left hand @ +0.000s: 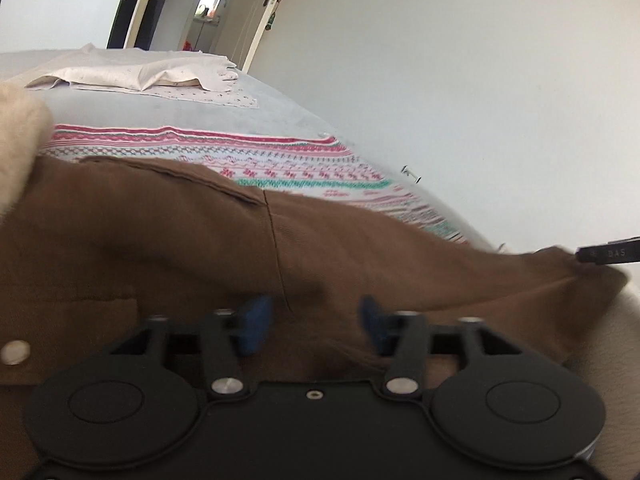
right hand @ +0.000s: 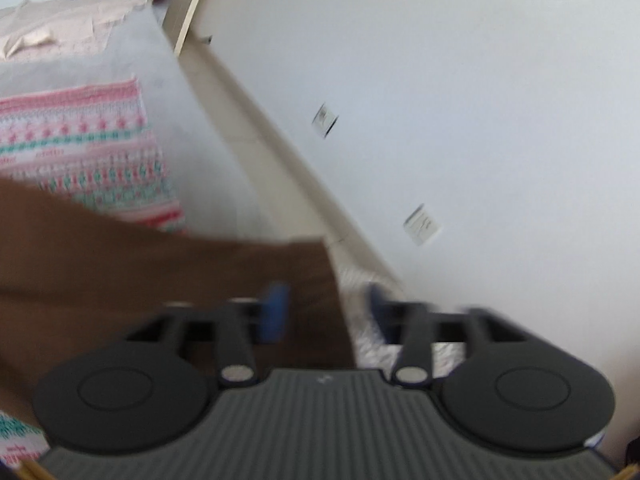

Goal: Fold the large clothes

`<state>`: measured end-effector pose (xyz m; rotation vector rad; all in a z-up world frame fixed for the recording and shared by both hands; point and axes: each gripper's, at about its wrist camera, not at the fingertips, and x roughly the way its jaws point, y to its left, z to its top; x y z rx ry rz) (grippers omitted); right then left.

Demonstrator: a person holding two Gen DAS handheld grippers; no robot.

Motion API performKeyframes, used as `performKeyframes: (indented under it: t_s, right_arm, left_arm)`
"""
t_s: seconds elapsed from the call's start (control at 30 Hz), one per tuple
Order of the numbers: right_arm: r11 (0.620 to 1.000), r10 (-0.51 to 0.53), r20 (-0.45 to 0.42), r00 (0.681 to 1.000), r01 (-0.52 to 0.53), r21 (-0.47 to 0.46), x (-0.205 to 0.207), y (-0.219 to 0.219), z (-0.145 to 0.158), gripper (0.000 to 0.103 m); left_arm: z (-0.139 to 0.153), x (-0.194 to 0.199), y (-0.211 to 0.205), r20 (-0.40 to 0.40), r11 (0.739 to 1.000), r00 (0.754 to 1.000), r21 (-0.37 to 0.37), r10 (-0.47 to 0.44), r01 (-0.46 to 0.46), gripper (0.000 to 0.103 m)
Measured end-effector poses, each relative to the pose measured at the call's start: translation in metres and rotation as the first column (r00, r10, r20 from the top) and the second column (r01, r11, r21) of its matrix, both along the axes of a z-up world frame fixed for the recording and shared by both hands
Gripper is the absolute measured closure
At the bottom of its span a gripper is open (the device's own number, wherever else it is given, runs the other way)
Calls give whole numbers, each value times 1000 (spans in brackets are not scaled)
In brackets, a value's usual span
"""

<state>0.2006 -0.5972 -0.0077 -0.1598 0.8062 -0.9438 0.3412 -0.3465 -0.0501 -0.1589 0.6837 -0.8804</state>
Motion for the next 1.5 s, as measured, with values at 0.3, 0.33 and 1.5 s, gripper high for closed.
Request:
performKeyframes:
  t_s: [0.3,0.33,1.5]
  right_arm:
    - [946,280,193,941,-304,112,54,104,50,21]
    - [926,318,225,921,-353,137,66,118,51,21]
    - [-197,70,759,648,-737,647,334,168,-102,86]
  left_arm:
    - [66,41,113,184,970,961,91,207,-226,20]
    - [68,54,130,199,956,948,102,250,-274,20]
    - [-41,237,342,-225,835,899,-338,376,-434,81]
